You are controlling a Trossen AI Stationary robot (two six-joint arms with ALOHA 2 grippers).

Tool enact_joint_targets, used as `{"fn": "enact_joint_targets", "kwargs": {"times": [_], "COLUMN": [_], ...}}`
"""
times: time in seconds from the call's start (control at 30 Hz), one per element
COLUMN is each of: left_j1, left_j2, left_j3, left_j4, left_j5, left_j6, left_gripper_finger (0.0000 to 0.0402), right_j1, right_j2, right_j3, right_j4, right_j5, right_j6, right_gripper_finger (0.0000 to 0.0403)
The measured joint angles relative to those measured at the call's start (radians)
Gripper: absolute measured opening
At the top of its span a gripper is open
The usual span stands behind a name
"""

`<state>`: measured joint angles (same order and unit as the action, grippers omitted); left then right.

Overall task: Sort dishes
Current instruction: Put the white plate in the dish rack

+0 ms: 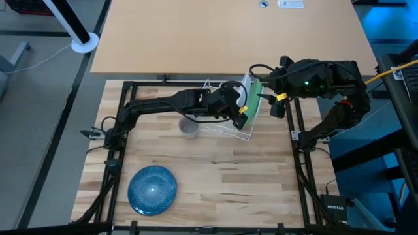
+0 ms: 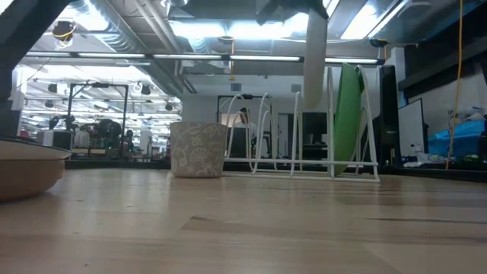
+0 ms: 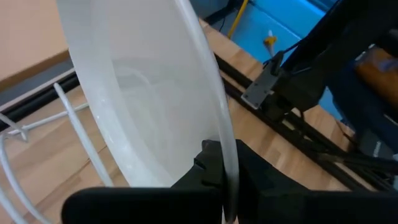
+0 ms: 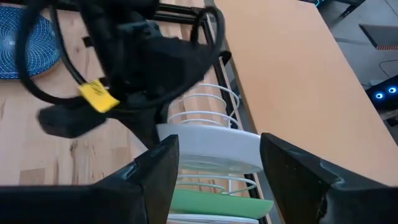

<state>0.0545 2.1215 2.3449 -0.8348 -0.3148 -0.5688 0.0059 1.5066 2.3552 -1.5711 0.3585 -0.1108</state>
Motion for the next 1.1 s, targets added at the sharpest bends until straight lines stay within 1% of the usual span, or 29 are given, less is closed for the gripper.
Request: {"fn": "enact_joint_targets", "kwargs": {"times": [0.13,0.23,0.47,0.7,0.9,0.97,1.1], "left_j1": [0.018,0.029,0.044,0.052,0.057,0.058,0.058], "left_j2": [0.022,0.031,0.038,0.038,0.036,0.036,0.036], "left_j3": [-0.001,-0.028,-0.148,-0.274,-0.341,-0.343,-0.337], "left_j4": [-0.02,-0.019,0.001,0.108,0.155,0.148,0.157], "left_j5": [0.012,0.024,0.043,0.036,0.029,0.028,0.027], "left_j6": [0.0,-0.001,-0.012,-0.003,-0.01,-0.028,-0.01], "left_gripper_finger": [0.0,0.0,0.0,0.0002,0.0035,0.0046,0.0067], "right_j1": [0.0,0.0,0.0,0.0,0.0,0.0,0.0], "right_j2": [0.0,0.0,0.0,0.0,0.0,0.0,0.0], "right_j3": [0.0,0.0,-0.001,-0.001,-0.001,-0.001,-0.001], "right_j4": [0.0,0.0,0.0,0.0,0.0,0.0,0.0], "right_j5": [-0.002,-0.002,-0.003,-0.003,-0.003,-0.003,-0.003], "right_j6": [0.0,0.0,0.0,0.0,0.0,0.0,0.0], "right_gripper_finger": [0.0227,0.0227,0.0227,0.0227,0.0227,0.0227,0.0227]}}
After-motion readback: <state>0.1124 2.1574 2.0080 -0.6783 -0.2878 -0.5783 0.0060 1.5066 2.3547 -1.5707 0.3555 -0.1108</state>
